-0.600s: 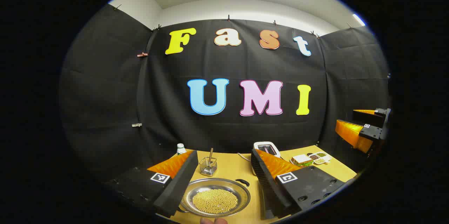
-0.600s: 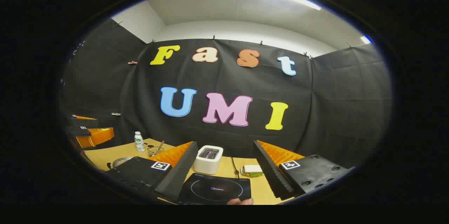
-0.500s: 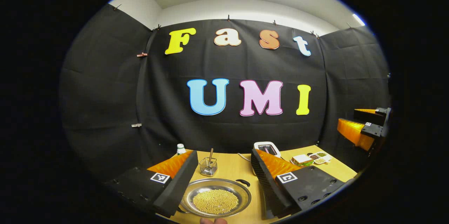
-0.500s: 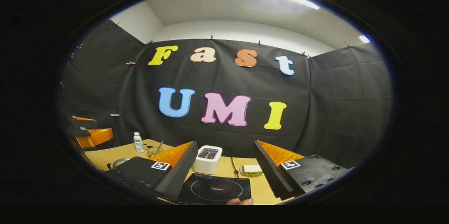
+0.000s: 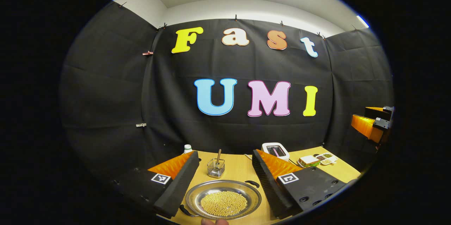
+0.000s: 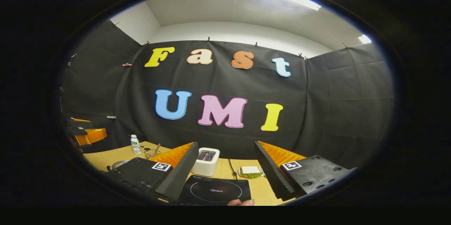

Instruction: First push the handle of the pot to place it horizontally, then grasp the pot with both hands and set it on the induction cooktop.

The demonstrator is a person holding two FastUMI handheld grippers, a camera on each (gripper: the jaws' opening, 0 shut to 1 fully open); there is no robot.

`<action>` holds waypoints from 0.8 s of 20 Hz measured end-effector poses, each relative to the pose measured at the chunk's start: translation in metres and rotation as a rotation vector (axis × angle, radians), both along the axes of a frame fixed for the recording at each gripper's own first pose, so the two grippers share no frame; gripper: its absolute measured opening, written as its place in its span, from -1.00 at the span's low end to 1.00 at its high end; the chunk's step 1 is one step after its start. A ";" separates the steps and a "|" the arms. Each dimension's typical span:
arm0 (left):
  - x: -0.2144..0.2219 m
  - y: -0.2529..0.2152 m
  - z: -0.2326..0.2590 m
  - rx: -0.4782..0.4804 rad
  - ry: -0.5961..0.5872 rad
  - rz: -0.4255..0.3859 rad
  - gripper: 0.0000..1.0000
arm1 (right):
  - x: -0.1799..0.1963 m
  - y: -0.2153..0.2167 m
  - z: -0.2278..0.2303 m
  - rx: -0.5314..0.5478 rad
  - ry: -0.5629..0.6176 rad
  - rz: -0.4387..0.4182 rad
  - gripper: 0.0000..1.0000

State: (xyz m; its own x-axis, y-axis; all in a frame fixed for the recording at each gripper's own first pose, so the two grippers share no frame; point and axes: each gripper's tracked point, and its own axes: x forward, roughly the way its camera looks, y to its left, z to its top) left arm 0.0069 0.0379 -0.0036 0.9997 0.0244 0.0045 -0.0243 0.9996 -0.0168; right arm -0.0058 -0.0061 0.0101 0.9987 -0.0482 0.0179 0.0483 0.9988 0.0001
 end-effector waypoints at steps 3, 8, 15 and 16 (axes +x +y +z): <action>-0.002 -0.001 0.001 0.014 -0.008 -0.011 0.89 | -0.004 0.005 0.003 -0.012 -0.006 0.001 0.95; -0.007 -0.003 0.004 0.027 -0.012 -0.038 0.89 | -0.013 0.014 0.006 -0.017 -0.008 -0.009 0.94; -0.013 0.000 -0.001 0.017 -0.003 -0.071 0.89 | -0.021 0.024 0.010 -0.033 -0.011 -0.030 0.95; -0.013 0.002 -0.002 0.015 0.000 -0.070 0.89 | -0.022 0.026 0.010 -0.037 -0.011 -0.029 0.94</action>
State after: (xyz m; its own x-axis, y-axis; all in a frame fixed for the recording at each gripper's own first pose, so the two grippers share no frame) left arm -0.0058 0.0403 -0.0060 0.9990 -0.0453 0.0044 0.0453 0.9990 -0.0021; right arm -0.0281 0.0196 0.0201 0.9966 -0.0763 0.0312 0.0774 0.9964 -0.0361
